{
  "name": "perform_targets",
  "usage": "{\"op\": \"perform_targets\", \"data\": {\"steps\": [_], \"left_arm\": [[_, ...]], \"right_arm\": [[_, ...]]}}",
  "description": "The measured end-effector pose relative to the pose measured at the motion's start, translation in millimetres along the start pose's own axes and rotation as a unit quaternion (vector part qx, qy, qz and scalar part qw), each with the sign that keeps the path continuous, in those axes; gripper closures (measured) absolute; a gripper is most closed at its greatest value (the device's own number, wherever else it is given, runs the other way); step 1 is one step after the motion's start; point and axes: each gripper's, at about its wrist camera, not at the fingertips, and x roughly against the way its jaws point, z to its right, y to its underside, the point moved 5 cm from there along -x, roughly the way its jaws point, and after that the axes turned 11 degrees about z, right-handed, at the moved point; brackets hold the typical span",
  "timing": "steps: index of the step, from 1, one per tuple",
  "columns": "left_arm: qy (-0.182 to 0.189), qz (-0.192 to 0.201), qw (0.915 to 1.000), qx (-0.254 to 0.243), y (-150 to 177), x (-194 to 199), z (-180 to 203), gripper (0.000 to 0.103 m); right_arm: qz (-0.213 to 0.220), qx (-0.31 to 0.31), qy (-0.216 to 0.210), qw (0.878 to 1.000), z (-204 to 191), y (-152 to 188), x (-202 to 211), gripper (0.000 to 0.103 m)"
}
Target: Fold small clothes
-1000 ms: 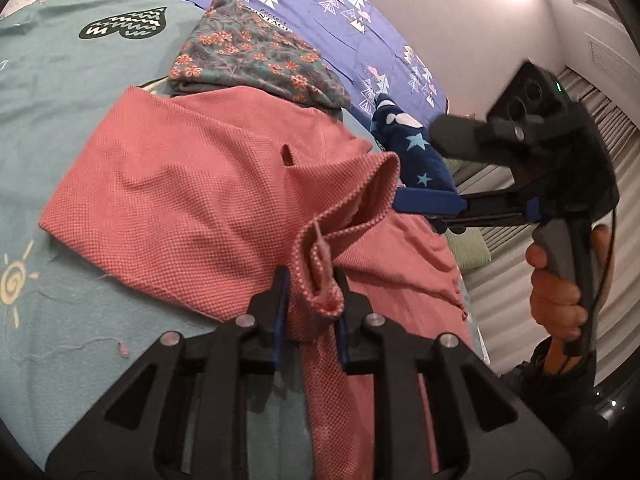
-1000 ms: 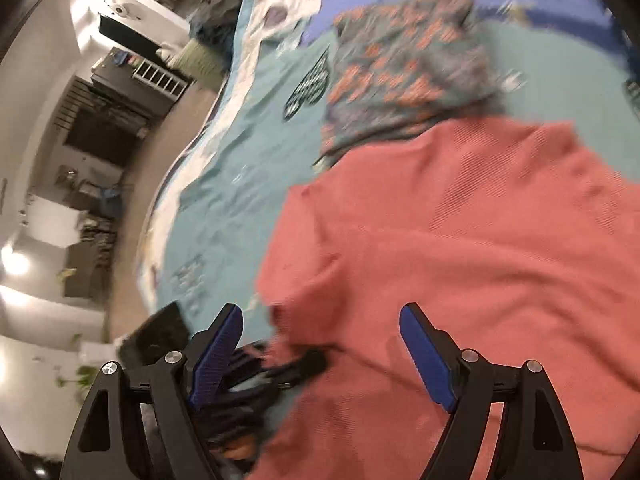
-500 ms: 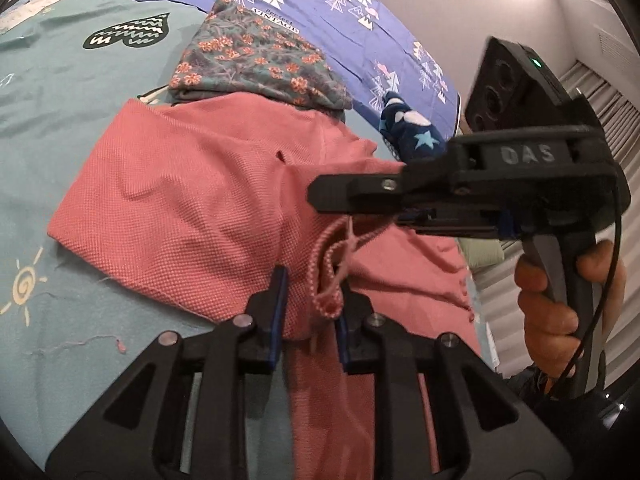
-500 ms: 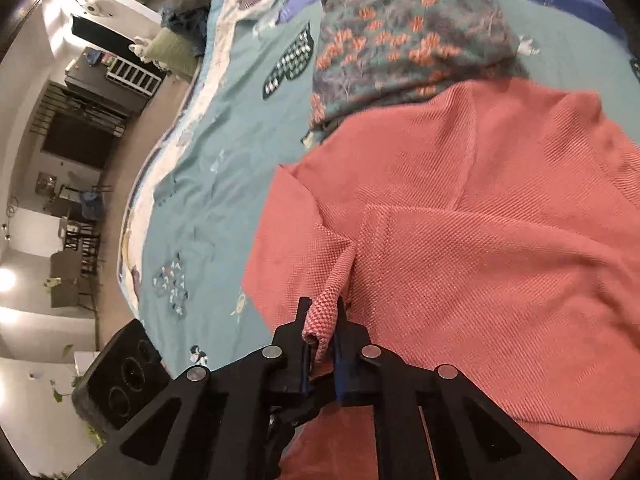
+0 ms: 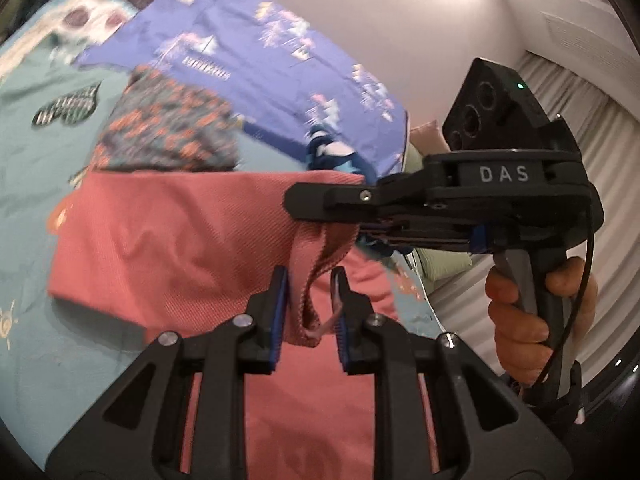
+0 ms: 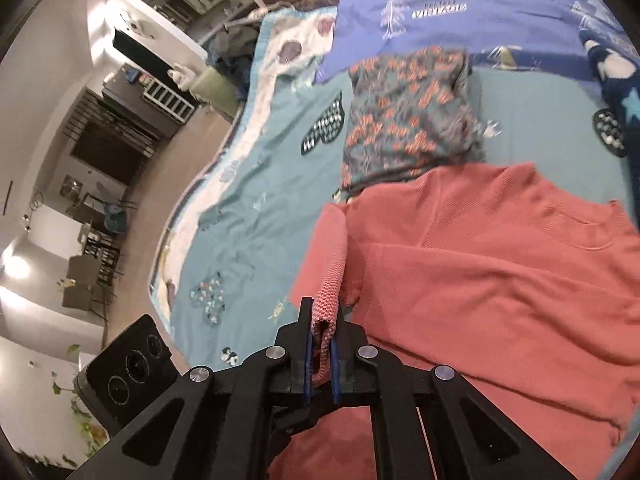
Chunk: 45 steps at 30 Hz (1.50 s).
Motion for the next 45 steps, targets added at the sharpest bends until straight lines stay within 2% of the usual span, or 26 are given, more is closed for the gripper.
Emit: {"op": "perform_targets", "data": {"steps": [7, 10, 19, 28, 31, 35, 37, 39, 41, 43, 45], "left_arm": [[0.029, 0.013, 0.9992, -0.023, 1.1, -14.4, 55.9, 0.081], [0.026, 0.01, 0.9983, -0.051, 7.1, -26.6, 81.6, 0.081], [0.064, 0.0, 0.9957, -0.068, 18.0, -54.9, 144.4, 0.081], [0.073, -0.025, 0.9954, -0.058, 36.6, -92.7, 174.9, 0.081], [0.063, -0.046, 0.9959, -0.046, 45.5, -107.1, 169.8, 0.081], [0.043, -0.091, 0.994, -0.042, 58.1, -118.9, 152.9, 0.073], [0.028, -0.094, 0.9943, -0.044, 56.5, -114.3, 139.3, 0.072], [0.013, -0.086, 0.9952, -0.045, 50.7, -102.4, 123.5, 0.067], [-0.006, -0.073, 0.9959, -0.054, 42.8, -92.8, 108.6, 0.056], [-0.04, -0.06, 0.9944, -0.077, 31.1, -84.6, 88.5, 0.056], [-0.078, -0.058, 0.9901, -0.101, 22.8, -81.4, 67.2, 0.056]], "right_arm": [[0.048, -0.002, -0.006, 0.999, 9.1, -9.1, 62.4, 0.098], [0.063, -0.01, -0.002, 0.998, 21.6, -11.3, 86.5, 0.098], [0.115, -0.04, -0.001, 0.993, 62.8, -14.6, 148.4, 0.098], [0.107, -0.052, 0.009, 0.993, 107.5, -9.1, 168.0, 0.098], [0.097, -0.058, 0.018, 0.993, 128.9, -8.3, 164.6, 0.098], [0.067, -0.072, 0.025, 0.995, 168.3, -2.3, 145.7, 0.098], [0.046, -0.085, 0.035, 0.995, 194.5, 5.7, 129.0, 0.098], [0.024, -0.102, 0.047, 0.993, 223.1, 17.5, 110.6, 0.097], [0.012, -0.126, 0.057, 0.99, 248.8, 28.8, 97.9, 0.097], [0.016, -0.137, 0.092, 0.986, 270.9, 36.8, 92.2, 0.095], [0.031, -0.107, 0.183, 0.977, 290.0, 41.3, 94.2, 0.089]]}}
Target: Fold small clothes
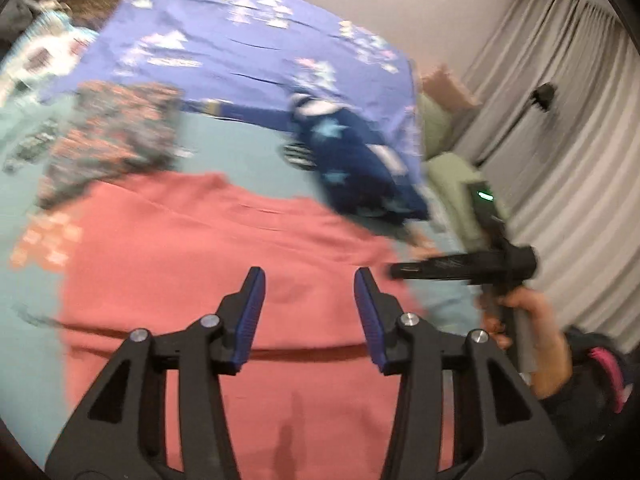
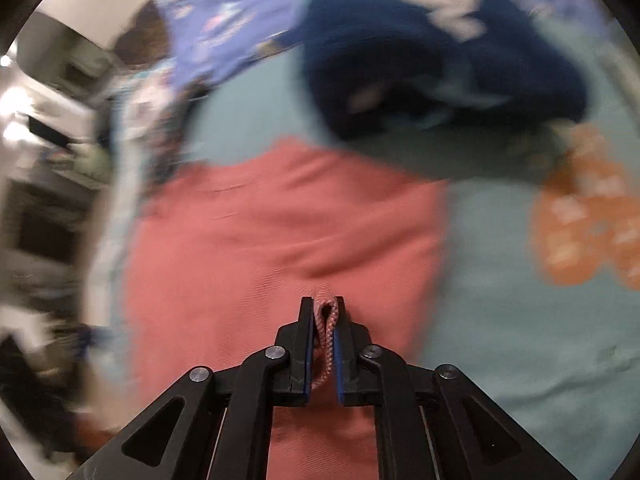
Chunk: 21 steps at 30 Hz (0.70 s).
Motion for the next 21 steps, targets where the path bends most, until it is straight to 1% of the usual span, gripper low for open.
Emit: {"op": "perform_targets", "data": {"steps": [1, 3, 5, 6, 7, 8, 9, 10, 12, 14, 15, 16, 17, 18, 19, 20, 21], "left_arm": [[-0.028, -0.003, 0.9995, -0.015, -1.7, -0.1, -17.0, 0.056], [-0.064, -0.008, 0.9976, -0.025, -2.8, -1.4, -40.5, 0.056], [-0.093, -0.023, 0.9953, -0.012, -3.3, -6.6, -70.2, 0.056], [-0.096, -0.03, 0.995, -0.002, -3.2, -11.6, -78.7, 0.056], [-0.098, -0.039, 0.9944, 0.009, -2.3, -15.3, -87.9, 0.056], [-0.101, -0.044, 0.9938, 0.009, -0.3, -17.7, -92.9, 0.056], [-0.113, -0.048, 0.9924, 0.001, 2.3, -22.1, -97.5, 0.056], [-0.119, -0.051, 0.9915, -0.005, 4.9, -22.7, -99.2, 0.056], [-0.117, -0.066, 0.9909, -0.007, 14.8, -29.4, -100.8, 0.055], [-0.109, -0.089, 0.99, 0.007, 27.4, -41.1, -106.2, 0.053], [-0.107, -0.09, 0.9901, 0.009, 30.6, -43.6, -109.2, 0.053], [-0.104, -0.083, 0.9912, 0.003, 31.5, -42.3, -109.2, 0.053], [-0.101, -0.084, 0.9913, 0.001, 31.6, -40.1, -108.5, 0.053], [-0.099, -0.092, 0.9908, 0.003, 30.8, -37.4, -108.9, 0.053], [-0.098, -0.101, 0.9901, 0.007, 28.7, -31.4, -109.3, 0.053], [-0.096, -0.103, 0.9899, 0.01, 25.7, -24.6, -109.6, 0.053], [-0.091, -0.101, 0.9907, 0.011, 22.2, -15.1, -109.8, 0.053]], "right_arm": [[0.006, 0.014, 0.03, 0.999, 6.5, 1.4, -0.7, 0.086], [0.016, 0.023, 0.05, 0.998, 12.8, 4.5, 5.3, 0.075], [0.043, 0.044, 0.101, 0.993, 16.9, 5.7, 18.4, 0.068], [0.062, 0.051, 0.117, 0.99, 15.2, 4.9, 27.4, 0.067], [0.084, 0.051, 0.108, 0.989, 9.9, 4.7, 36.9, 0.067], [0.101, 0.048, 0.082, 0.99, 3.8, 6.0, 42.9, 0.067], [0.116, 0.047, 0.047, 0.991, -6.8, 7.7, 49.7, 0.067], [0.124, 0.053, 0.016, 0.991, -19.4, 11.6, 53.8, 0.069], [0.117, 0.075, -0.01, 0.99, -43.8, 23.8, 50.3, 0.076], [0.097, 0.096, -0.009, 0.991, -54.6, 38.1, 37.0, 0.076], [0.084, 0.103, 0.002, 0.991, -55.0, 46.4, 27.7, 0.076], [0.064, 0.106, 0.018, 0.992, -49.7, 56.0, 15.1, 0.076], [0.055, 0.105, 0.027, 0.993, -42.9, 60.2, 9.1, 0.078], [0.054, 0.102, 0.036, 0.993, -34.3, 66.5, 7.2, 0.079], [0.061, 0.098, 0.036, 0.993, -31.1, 68.7, 12.1, 0.08], [0.07, 0.088, 0.042, 0.993, -26.4, 70.4, 24.2, 0.08], [0.083, 0.086, 0.064, 0.991, -21.7, 71.1, 40.4, 0.076]]}}
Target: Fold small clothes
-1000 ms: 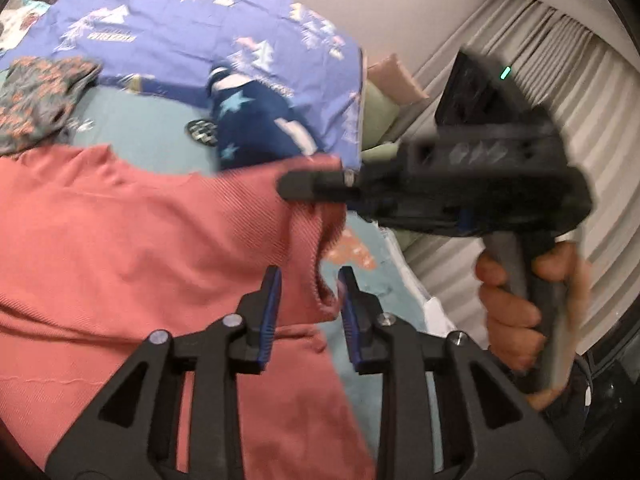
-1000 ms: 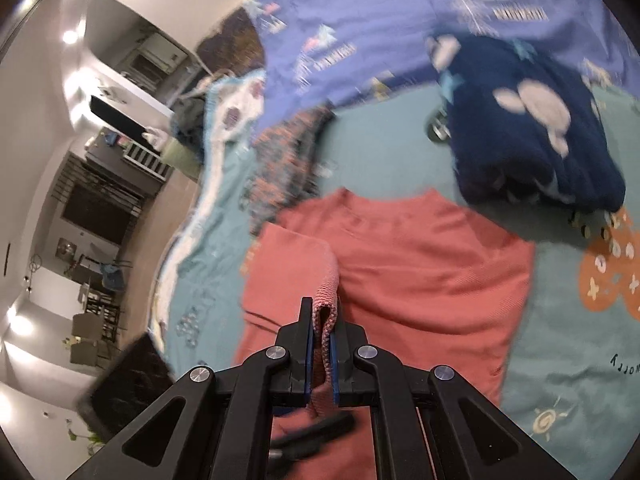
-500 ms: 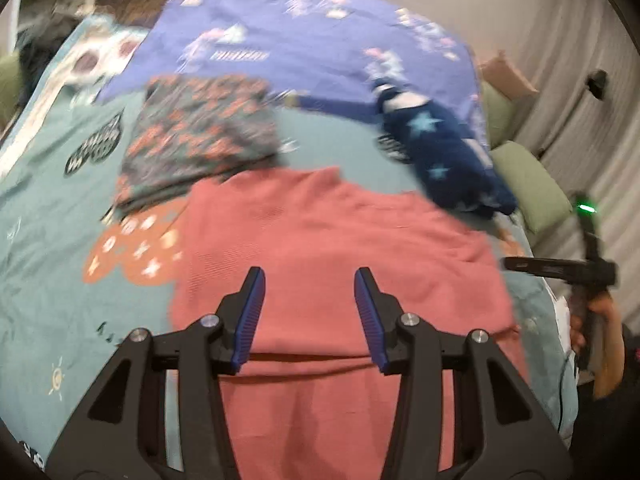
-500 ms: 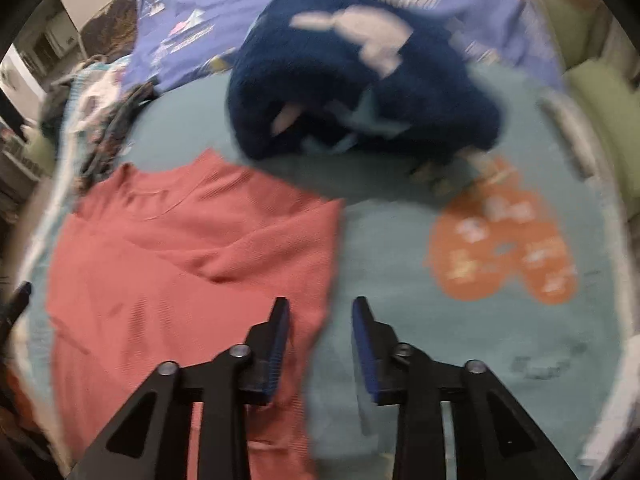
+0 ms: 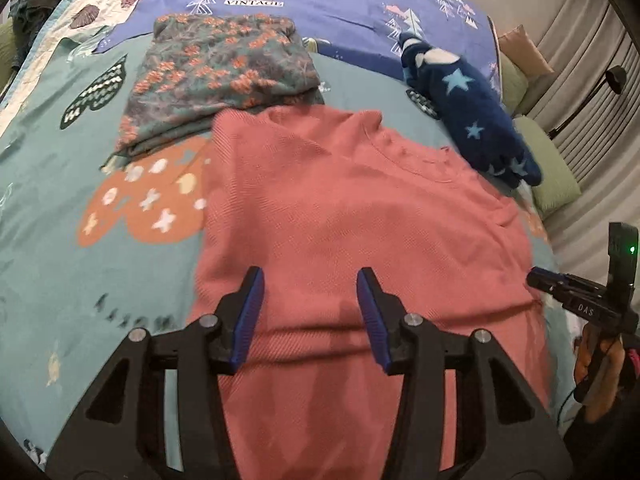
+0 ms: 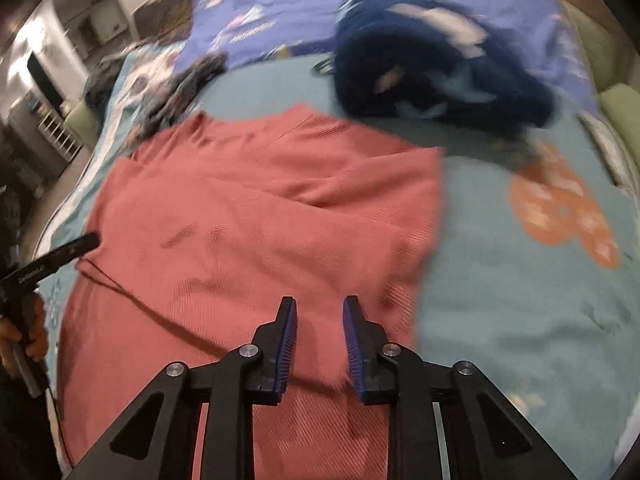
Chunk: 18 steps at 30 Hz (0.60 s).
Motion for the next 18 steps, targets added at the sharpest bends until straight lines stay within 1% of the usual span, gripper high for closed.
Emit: {"op": "perform_targets", "data": {"steps": [1, 2, 3, 4, 5, 6, 7, 10, 11, 14, 16, 18], "left_arm": [[0.005, 0.005, 1.0, -0.003, -0.5, 13.4, -1.7, 0.052], [0.006, 0.01, 0.9999, -0.007, 0.8, 27.7, -4.2, 0.047], [0.005, 0.012, 0.9999, -0.01, 2.3, 37.1, -6.3, 0.045], [0.006, 0.016, 0.9998, -0.014, 6.8, 51.7, -9.3, 0.044], [0.009, 0.017, 0.9997, -0.016, 11.0, 62.4, -11.6, 0.044], [0.012, 0.016, 0.9996, -0.018, 17.3, 73.8, -14.6, 0.044], [0.013, 0.013, 0.9997, -0.016, 26.1, 86.3, -19.5, 0.044], [0.036, -0.009, 0.9993, 0.004, 53.3, 115.3, -30.0, 0.044], [0.047, -0.014, 0.9987, 0.017, 63.3, 126.1, -34.3, 0.044], [0.071, -0.019, 0.9957, 0.056, 86.4, 150.1, -45.1, 0.044], [0.086, -0.035, 0.9924, 0.081, 107.3, 163.4, -49.7, 0.044], [0.094, -0.045, 0.9905, 0.09, 125.6, 175.6, -49.9, 0.044]], "right_arm": [[0.014, 0.003, 0.018, 1.0, 6.0, 2.4, 14.6, 0.076], [0.029, 0.001, 0.027, 0.999, 12.3, 2.7, 30.8, 0.073], [0.044, -0.011, 0.026, 0.999, 19.9, 4.6, 52.7, 0.065], [0.054, -0.023, 0.017, 0.998, 25.2, 9.2, 71.2, 0.059], [0.065, -0.034, 0.002, 0.997, 29.3, 14.9, 89.8, 0.047], [0.076, -0.042, -0.017, 0.996, 32.6, 22.1, 108.2, 0.039], [0.083, -0.051, -0.036, 0.995, 35.4, 26.8, 121.5, 0.036], [0.092, -0.085, -0.091, 0.988, 37.3, 55.4, 161.0, 0.033], [0.087, -0.093, -0.104, 0.986, 30.4, 59.9, 164.3, 0.033], [0.06, -0.109, -0.132, 0.983, 28.5, 102.4, 181.4, 0.032], [0.037, -0.127, -0.147, 0.98, 27.8, 125.9, 184.5, 0.032], [0.013, -0.145, -0.167, 0.975, 26.8, 150.5, 186.8, 0.032]]}}
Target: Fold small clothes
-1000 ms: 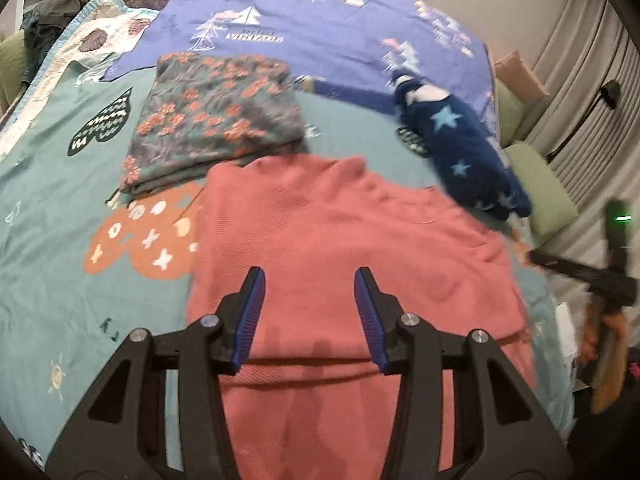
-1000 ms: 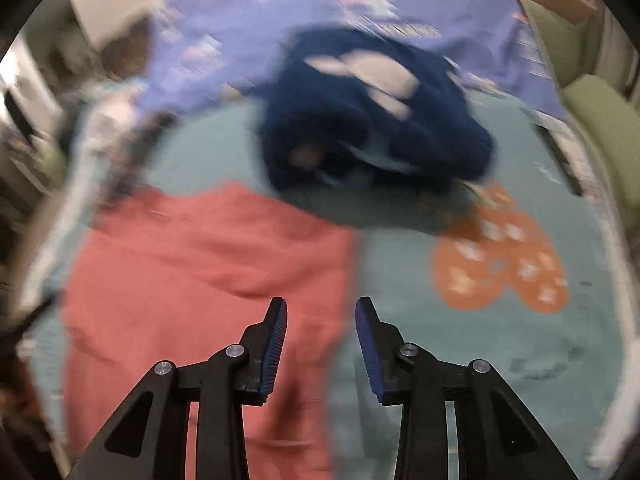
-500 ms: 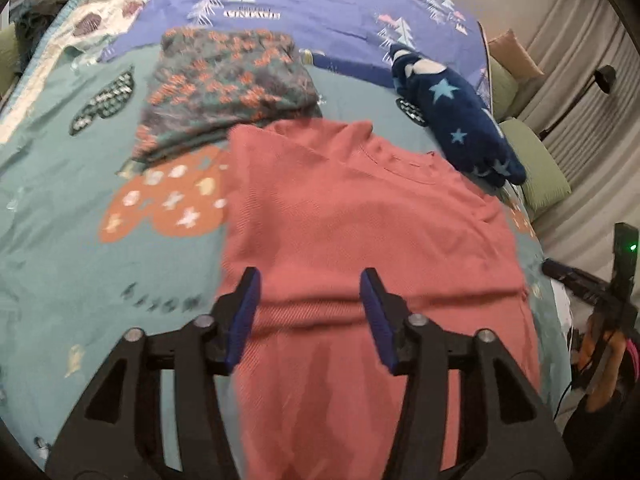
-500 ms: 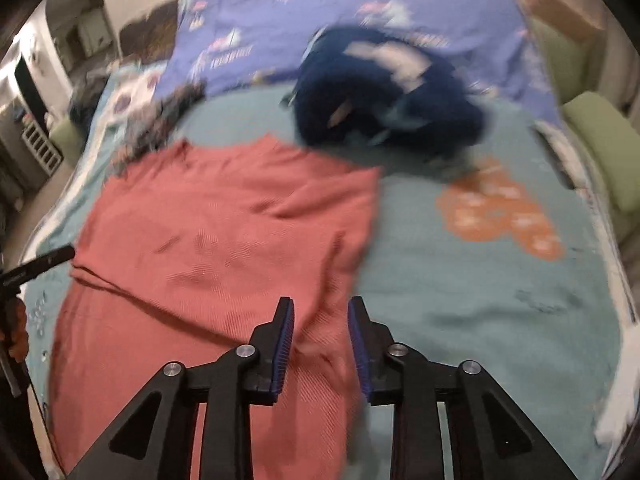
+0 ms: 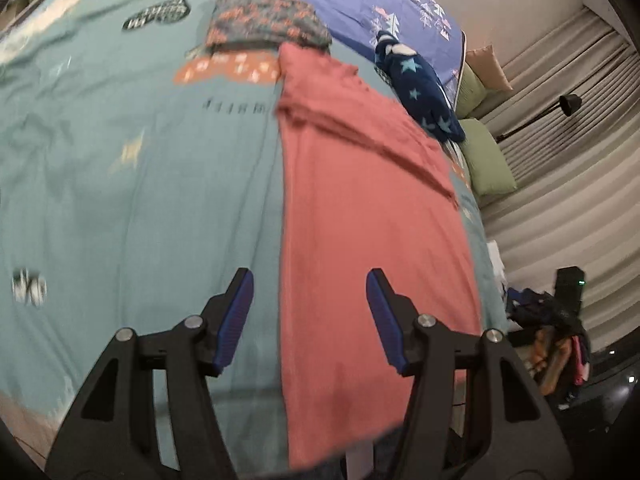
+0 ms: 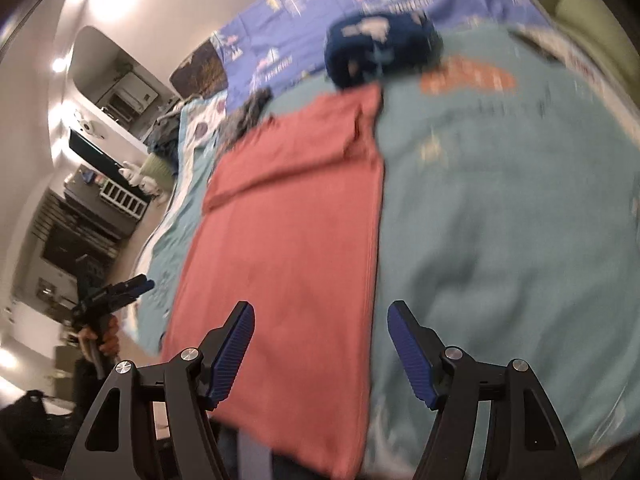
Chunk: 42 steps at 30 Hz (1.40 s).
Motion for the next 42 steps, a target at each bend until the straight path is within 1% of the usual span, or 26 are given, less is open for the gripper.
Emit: {"op": "perform_targets", "data": {"steps": [4, 5, 8, 11, 15, 18, 20, 23, 31, 32, 33, 34, 35, 36, 38, 40, 41, 42], "left_arm": [[0.01, -0.022, 0.9997, 0.009, 43.3, 16.5, -0.7, 0.044], [0.01, -0.025, 0.9996, 0.01, 49.0, 18.2, -1.3, 0.044], [0.011, -0.034, 0.9992, 0.019, 68.8, 21.5, -5.0, 0.044], [0.023, -0.045, 0.9976, 0.047, 86.7, 20.7, -10.4, 0.044], [0.034, -0.061, 0.9957, 0.06, 101.3, 16.3, -10.7, 0.044], [0.052, -0.073, 0.9934, 0.072, 107.5, 11.8, -8.0, 0.044], [0.058, -0.071, 0.9927, 0.078, 107.5, 10.0, -8.8, 0.044], [0.056, -0.07, 0.9931, 0.075, 110.2, 6.8, -9.2, 0.044], [0.063, -0.056, 0.9933, 0.079, 115.2, 6.8, -8.6, 0.044], [0.059, -0.058, 0.9939, 0.073, 116.3, 5.3, -7.0, 0.05], [0.057, -0.06, 0.9944, 0.066, 117.1, 4.8, -5.8, 0.057], [0.055, -0.064, 0.9948, 0.057, 118.4, 3.2, -3.2, 0.073], [0.054, -0.067, 0.9947, 0.055, 120.2, 1.1, -1.7, 0.081], [0.054, -0.072, 0.9941, 0.059, 122.7, -1.8, -1.0, 0.084], [0.056, -0.071, 0.9933, 0.071, 125.1, -4.6, -1.9, 0.091], [0.061, -0.068, 0.9927, 0.078, 124.5, -4.9, -3.9, 0.095], [0.064, -0.065, 0.9926, 0.08, 123.8, -4.5, -5.0, 0.096], [0.067, -0.062, 0.9923, 0.084, 123.3, -3.5, -5.9, 0.096]], "right_arm": [[-0.027, -0.041, -0.041, 0.998, 0.1, 39.9, 7.7, 0.032], [-0.036, -0.047, -0.047, 0.997, 1.0, 49.6, 6.6, 0.032], [-0.059, -0.054, -0.048, 0.996, 2.1, 74.3, 2.4, 0.032], [-0.073, -0.081, -0.059, 0.992, 6.6, 92.4, -2.6, 0.032], [-0.078, -0.104, -0.05, 0.99, 16.7, 102.9, -7.4, 0.032], [-0.076, -0.115, -0.053, 0.989, 20.2, 105.9, -7.0, 0.032], [-0.073, -0.121, -0.054, 0.989, 20.9, 106.8, -6.4, 0.032], [-0.07, -0.131, -0.061, 0.987, 21.9, 105.4, -10.1, 0.032], [-0.067, -0.143, -0.061, 0.986, 21.0, 109.3, -12.6, 0.032], [-0.067, -0.145, -0.06, 0.985, 20.2, 110.2, -13.5, 0.033], [-0.068, -0.144, -0.058, 0.986, 19.4, 110.3, -14.1, 0.039], [-0.068, -0.139, -0.053, 0.987, 18.9, 111.1, -13.5, 0.044], [-0.068, -0.132, -0.047, 0.988, 17.7, 111.4, -13.6, 0.057], [-0.068, -0.128, -0.041, 0.989, 18.4, 112.7, -13.9, 0.072], [-0.07, -0.131, -0.036, 0.988, 19.0, 115.1, -16.2, 0.086], [-0.069, -0.131, -0.034, 0.988, 19.9, 116.8, -17.6, 0.087], [-0.067, -0.128, -0.031, 0.989, 19.9, 117.2, -17.9, 0.091], [-0.065, -0.125, -0.029, 0.99, 19.3, 117.2, -17.6, 0.092]]}}
